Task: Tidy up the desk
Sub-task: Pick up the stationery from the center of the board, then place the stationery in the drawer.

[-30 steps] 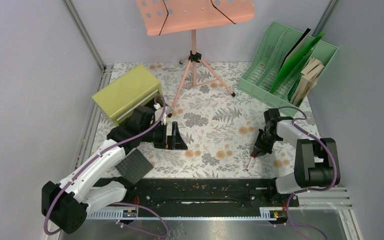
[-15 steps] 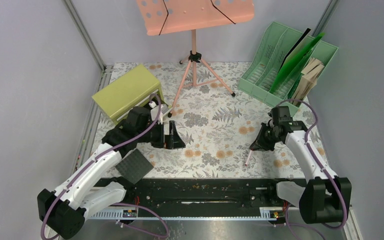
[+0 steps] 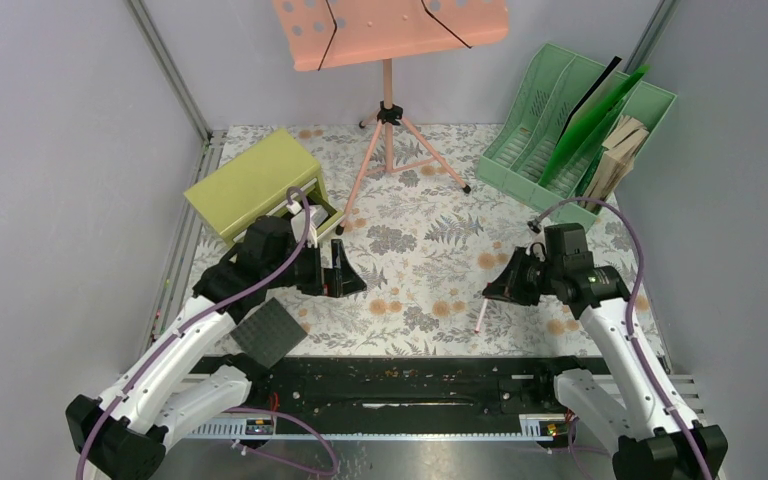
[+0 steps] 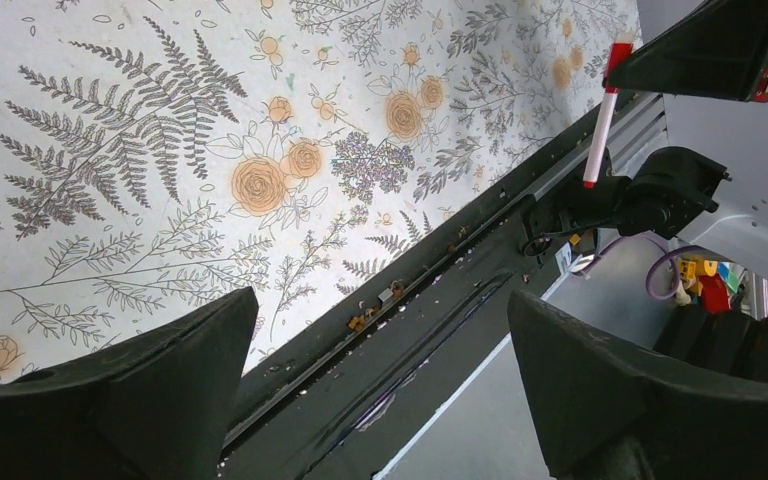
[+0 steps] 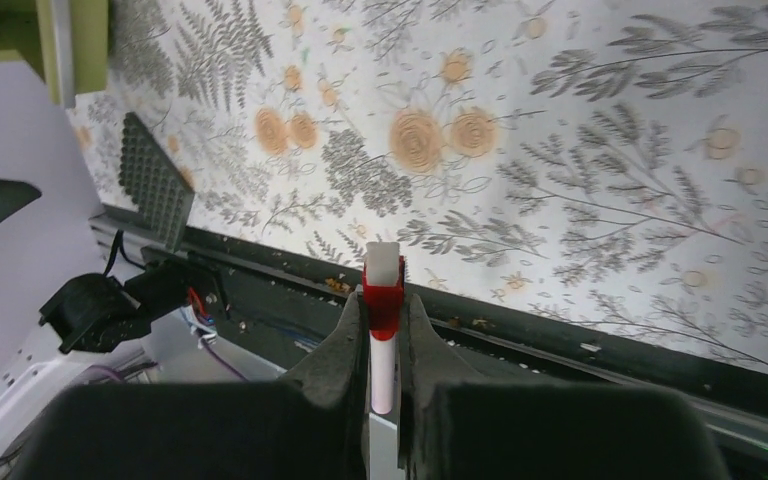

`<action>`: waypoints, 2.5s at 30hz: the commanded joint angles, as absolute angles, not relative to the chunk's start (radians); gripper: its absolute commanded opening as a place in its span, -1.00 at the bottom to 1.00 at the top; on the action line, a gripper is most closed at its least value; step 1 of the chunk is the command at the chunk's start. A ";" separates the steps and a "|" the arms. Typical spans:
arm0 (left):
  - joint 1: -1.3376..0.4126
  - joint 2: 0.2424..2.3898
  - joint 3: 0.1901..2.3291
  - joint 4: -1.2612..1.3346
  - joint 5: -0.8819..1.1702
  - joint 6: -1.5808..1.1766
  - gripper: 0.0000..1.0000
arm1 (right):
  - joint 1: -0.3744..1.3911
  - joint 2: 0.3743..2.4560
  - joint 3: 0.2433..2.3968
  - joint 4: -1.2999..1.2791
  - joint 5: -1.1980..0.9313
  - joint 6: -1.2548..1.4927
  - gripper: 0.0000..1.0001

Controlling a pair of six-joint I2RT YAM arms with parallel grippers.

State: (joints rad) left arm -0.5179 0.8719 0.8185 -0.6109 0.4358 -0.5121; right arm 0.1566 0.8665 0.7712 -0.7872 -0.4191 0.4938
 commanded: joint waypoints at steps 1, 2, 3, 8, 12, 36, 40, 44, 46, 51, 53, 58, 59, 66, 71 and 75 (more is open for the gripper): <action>-0.512 0.872 0.820 -0.548 0.462 -0.542 0.97 | 0.227 0.848 0.736 -0.693 -0.482 0.592 -1.00; -0.512 0.875 0.810 -0.538 0.474 -0.554 0.98 | 0.252 0.846 0.726 -0.658 -0.483 0.611 -1.00; -0.512 0.876 0.796 -0.525 0.488 -0.569 0.97 | 0.273 0.847 0.717 -0.640 -0.484 0.632 -1.00; -0.512 0.873 0.702 -0.416 0.576 -0.666 0.98 | 0.367 0.865 0.673 -0.495 -0.485 0.744 -1.00; -0.514 0.866 0.606 -0.272 0.655 -0.790 0.98 | 0.433 0.885 0.656 -0.388 -0.478 0.827 -1.00; -0.758 1.007 0.527 0.222 0.680 -1.075 0.81 | 0.742 1.126 0.787 -0.087 -0.401 1.035 -1.00; -0.801 1.039 0.537 0.247 0.678 -1.072 0.66 | 0.749 1.114 0.790 -0.098 -0.376 1.040 -1.00; -0.820 1.066 0.544 0.276 0.681 -1.077 0.45 | 0.751 1.102 0.786 -0.101 -0.369 1.043 -1.00; -0.823 1.074 0.550 0.282 0.685 -1.077 0.31 | 0.750 1.099 0.783 -0.106 -0.368 1.043 -1.00; -0.826 1.093 0.561 0.290 0.697 -1.074 -0.18 | 0.751 1.086 0.765 -0.107 -0.349 1.053 -1.00; -0.828 1.098 0.562 0.293 0.701 -1.075 -0.40 | 0.752 1.082 0.757 -0.105 -0.342 1.057 -1.00; -0.829 1.101 0.553 0.300 0.702 -1.076 -0.76 | 0.751 1.082 0.742 -0.094 -0.341 1.062 -0.79; -0.829 1.100 0.552 0.297 0.702 -1.075 -0.80 | 0.751 1.082 0.740 -0.095 -0.342 1.060 -0.70; -0.829 1.091 0.533 0.290 0.689 -1.072 -0.89 | 0.752 1.040 0.731 -0.123 -0.302 1.043 0.16; -0.829 1.068 0.511 0.241 0.663 -1.042 -0.89 | 0.750 0.958 0.721 -0.208 -0.210 1.015 0.59; -0.827 1.050 0.561 0.061 0.610 -0.913 -0.89 | 0.751 0.930 0.700 -0.220 -0.206 1.012 0.64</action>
